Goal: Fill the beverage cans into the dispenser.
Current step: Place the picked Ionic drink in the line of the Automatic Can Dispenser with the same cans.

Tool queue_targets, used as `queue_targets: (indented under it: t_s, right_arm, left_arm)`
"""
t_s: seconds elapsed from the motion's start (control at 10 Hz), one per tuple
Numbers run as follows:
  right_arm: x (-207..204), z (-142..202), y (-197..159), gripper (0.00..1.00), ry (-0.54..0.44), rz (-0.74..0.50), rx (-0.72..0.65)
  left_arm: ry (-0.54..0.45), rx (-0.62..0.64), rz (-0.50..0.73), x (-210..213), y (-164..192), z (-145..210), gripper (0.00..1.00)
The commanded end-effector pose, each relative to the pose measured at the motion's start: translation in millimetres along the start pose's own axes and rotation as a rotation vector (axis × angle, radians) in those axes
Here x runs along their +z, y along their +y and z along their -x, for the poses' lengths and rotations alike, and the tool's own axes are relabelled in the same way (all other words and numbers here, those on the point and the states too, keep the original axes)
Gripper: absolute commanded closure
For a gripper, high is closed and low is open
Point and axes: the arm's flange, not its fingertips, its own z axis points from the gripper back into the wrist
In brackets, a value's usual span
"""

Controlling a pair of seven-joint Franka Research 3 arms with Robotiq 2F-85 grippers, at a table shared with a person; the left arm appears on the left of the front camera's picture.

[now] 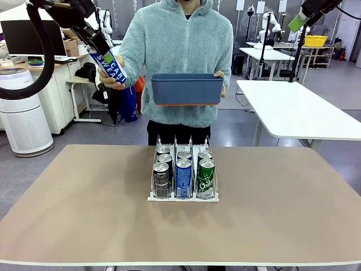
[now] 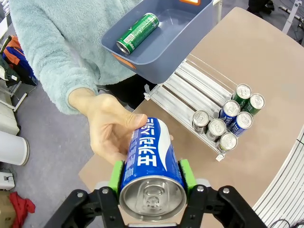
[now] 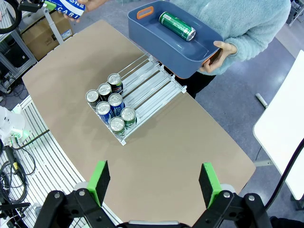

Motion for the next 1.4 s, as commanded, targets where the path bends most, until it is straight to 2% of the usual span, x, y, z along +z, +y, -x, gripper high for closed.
queue_targets:
  t_s: [0.0,1.3]
  right_arm:
    - [0.1,-0.1,0.4,0.0,-0.001,-0.001,-0.008]
    - [0.1,-0.1,0.4,0.0,-0.001,-0.001,-0.008]
  left_arm:
    - [-0.009,-0.011,-0.007,2.4,1.2,1.3,0.85]
    - [-0.009,-0.011,-0.007,2.4,1.2,1.3,0.85]
